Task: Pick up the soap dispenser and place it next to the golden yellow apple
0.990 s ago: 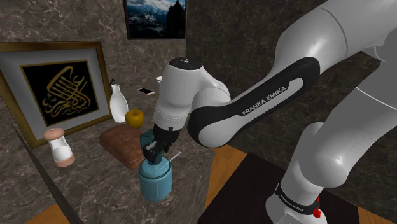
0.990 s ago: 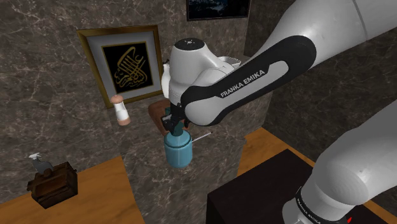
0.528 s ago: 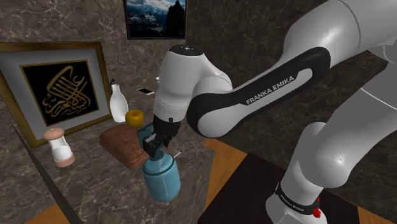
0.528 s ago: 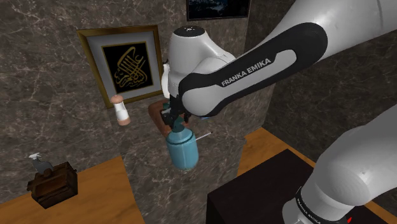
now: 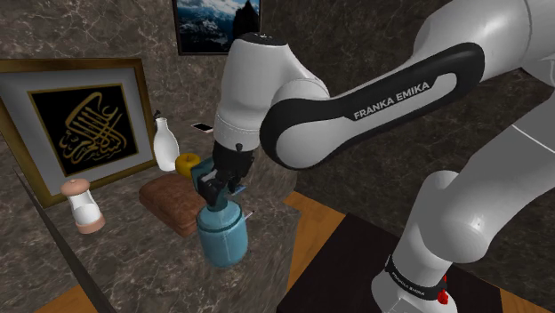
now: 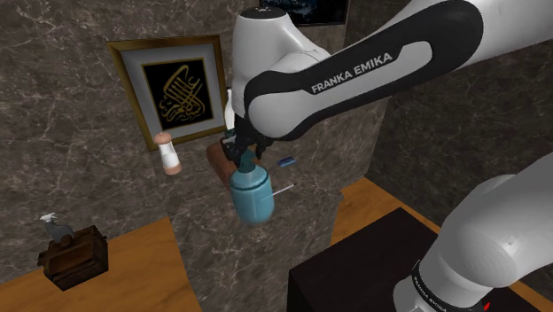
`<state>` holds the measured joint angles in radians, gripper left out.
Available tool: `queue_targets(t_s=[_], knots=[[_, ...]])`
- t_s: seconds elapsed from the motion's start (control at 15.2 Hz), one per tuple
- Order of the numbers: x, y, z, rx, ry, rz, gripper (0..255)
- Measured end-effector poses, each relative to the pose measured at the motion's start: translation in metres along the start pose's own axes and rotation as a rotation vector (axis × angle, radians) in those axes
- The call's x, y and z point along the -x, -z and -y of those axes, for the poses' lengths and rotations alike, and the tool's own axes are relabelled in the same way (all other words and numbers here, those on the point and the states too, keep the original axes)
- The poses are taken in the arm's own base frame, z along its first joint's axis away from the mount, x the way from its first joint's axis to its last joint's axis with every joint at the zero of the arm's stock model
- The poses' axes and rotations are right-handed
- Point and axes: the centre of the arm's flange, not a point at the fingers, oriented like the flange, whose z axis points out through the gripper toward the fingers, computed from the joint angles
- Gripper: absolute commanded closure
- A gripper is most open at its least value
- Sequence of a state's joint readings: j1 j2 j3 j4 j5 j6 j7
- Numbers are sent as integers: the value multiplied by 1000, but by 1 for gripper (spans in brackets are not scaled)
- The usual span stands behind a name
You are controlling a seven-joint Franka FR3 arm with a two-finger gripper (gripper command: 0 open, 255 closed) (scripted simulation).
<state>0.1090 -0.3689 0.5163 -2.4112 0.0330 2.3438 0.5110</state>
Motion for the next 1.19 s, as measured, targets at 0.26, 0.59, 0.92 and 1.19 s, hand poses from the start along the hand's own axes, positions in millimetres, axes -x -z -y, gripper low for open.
queue_targets(t_s=[0.26, 0.59, 0.92, 1.19], knots=[[-7, 20, 0, 0, 0, 0, 255], [-15, 46, 0, 0, 0, 0, 255], [-23, 70, 0, 0, 0, 0, 255], [-29, 91, 0, 0, 0, 0, 255]])
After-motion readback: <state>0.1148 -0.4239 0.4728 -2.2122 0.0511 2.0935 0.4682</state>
